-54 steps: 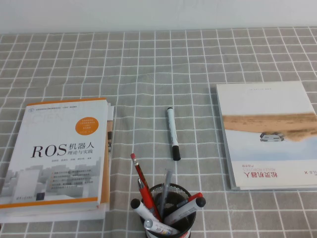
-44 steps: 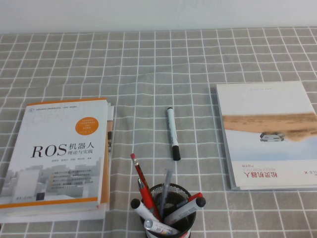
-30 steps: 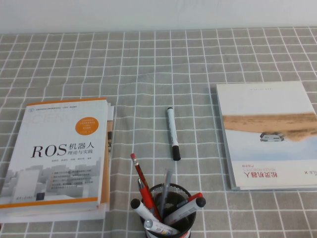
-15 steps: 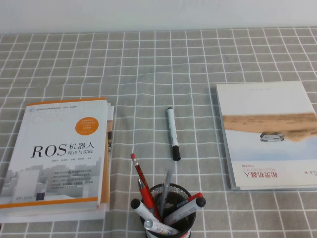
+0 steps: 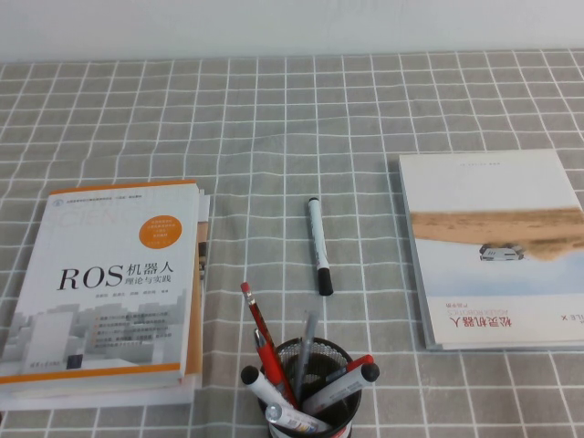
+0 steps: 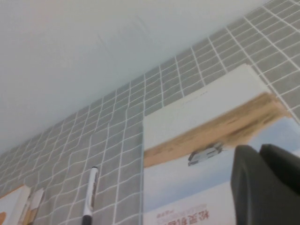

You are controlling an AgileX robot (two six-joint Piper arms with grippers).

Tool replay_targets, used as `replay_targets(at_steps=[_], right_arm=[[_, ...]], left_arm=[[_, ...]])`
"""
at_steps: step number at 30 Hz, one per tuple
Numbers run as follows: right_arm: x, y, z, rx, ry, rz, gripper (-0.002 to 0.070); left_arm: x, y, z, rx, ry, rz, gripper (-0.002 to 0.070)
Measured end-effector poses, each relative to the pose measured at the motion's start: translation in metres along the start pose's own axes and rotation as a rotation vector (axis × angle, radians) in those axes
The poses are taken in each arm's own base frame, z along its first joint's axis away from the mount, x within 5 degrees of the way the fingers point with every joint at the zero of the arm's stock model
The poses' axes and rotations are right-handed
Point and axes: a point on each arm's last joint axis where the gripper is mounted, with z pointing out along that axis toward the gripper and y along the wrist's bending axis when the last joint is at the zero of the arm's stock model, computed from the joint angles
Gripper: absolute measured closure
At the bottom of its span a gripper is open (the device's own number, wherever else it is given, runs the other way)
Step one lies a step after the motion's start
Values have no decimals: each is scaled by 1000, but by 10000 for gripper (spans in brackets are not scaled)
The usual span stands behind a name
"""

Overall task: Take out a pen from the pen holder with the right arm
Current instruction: 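Take a marker out of the pen holder and lay it on the table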

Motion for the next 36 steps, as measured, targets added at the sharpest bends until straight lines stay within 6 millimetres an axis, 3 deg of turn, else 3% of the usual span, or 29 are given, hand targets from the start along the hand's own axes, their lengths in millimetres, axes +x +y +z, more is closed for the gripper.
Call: replay_targets(at_steps=[8,14,19,28,36], right_arm=[[-39,40,1,-5,256,-64,689],[-53,54,18,30,514,-193,689],[-60,58,37,31,605,-257,688],[-56,69,81,-44,691,-283,689],[-23,117,108,-271,716,-390,689]], left_arm=[[0,0,0,0,0,0,678],[0,0,0,0,0,0,678],[0,0,0,0,0,0,678],[0,0,0,0,0,0,678],[0,0,0,0,0,0,678]])
